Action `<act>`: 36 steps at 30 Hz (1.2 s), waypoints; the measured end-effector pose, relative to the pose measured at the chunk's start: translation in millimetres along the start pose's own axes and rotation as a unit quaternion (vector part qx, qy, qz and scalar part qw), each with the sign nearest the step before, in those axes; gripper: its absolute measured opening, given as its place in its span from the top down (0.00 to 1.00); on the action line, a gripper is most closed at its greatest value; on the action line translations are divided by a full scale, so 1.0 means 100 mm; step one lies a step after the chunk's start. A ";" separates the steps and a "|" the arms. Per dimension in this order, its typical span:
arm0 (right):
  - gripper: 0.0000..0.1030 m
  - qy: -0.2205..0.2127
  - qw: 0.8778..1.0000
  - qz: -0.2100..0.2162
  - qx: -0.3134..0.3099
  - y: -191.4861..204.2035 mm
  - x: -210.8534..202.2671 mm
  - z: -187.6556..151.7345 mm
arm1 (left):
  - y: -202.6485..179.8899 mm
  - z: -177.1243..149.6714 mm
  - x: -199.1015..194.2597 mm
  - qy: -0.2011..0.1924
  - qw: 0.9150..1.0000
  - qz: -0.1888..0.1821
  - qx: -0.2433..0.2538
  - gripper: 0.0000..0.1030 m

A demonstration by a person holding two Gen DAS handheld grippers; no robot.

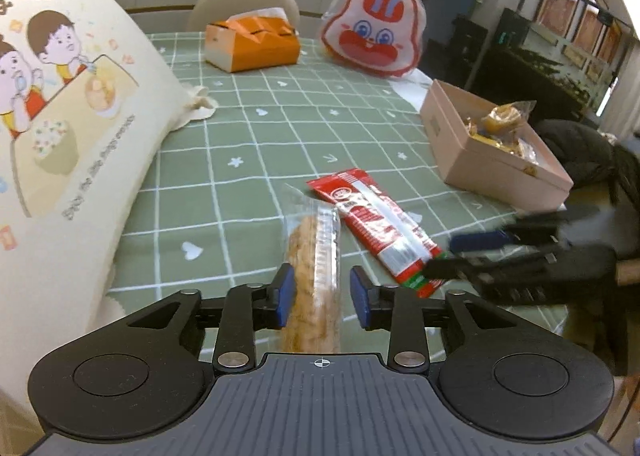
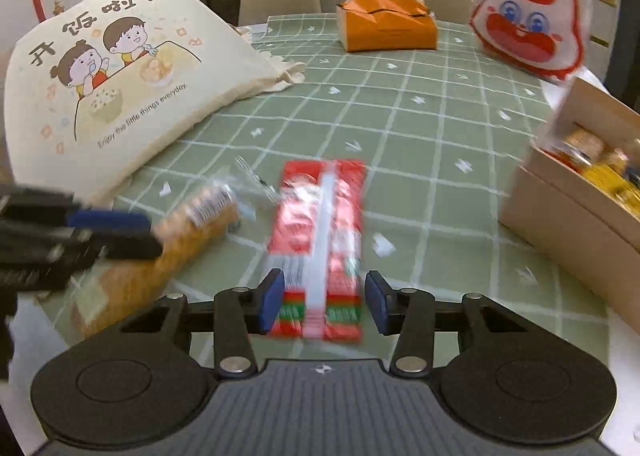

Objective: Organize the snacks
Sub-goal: 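Grasp the long bread-stick packet with the left gripper while the right gripper moves to the red strip packet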

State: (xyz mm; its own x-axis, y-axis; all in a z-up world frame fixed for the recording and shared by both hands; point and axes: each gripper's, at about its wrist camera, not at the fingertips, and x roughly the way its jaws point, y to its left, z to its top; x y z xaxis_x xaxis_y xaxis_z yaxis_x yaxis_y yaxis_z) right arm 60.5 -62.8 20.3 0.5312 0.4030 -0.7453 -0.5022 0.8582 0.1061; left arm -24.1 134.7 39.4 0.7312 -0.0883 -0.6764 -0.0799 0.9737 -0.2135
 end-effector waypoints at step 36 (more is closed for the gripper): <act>0.67 -0.064 0.947 -0.200 0.243 -2.53 -0.34 0.73 | -0.03 0.28 0.19 -0.044 0.985 -0.151 -0.066 0.65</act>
State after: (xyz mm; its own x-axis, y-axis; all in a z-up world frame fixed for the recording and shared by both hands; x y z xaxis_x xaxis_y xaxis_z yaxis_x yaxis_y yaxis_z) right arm 219.0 -270.4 67.0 0.7059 0.0228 -0.7079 0.1143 0.9827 0.1457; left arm 9.2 135.7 46.7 0.7912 -0.3452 -0.5049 0.0671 0.8695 -0.4894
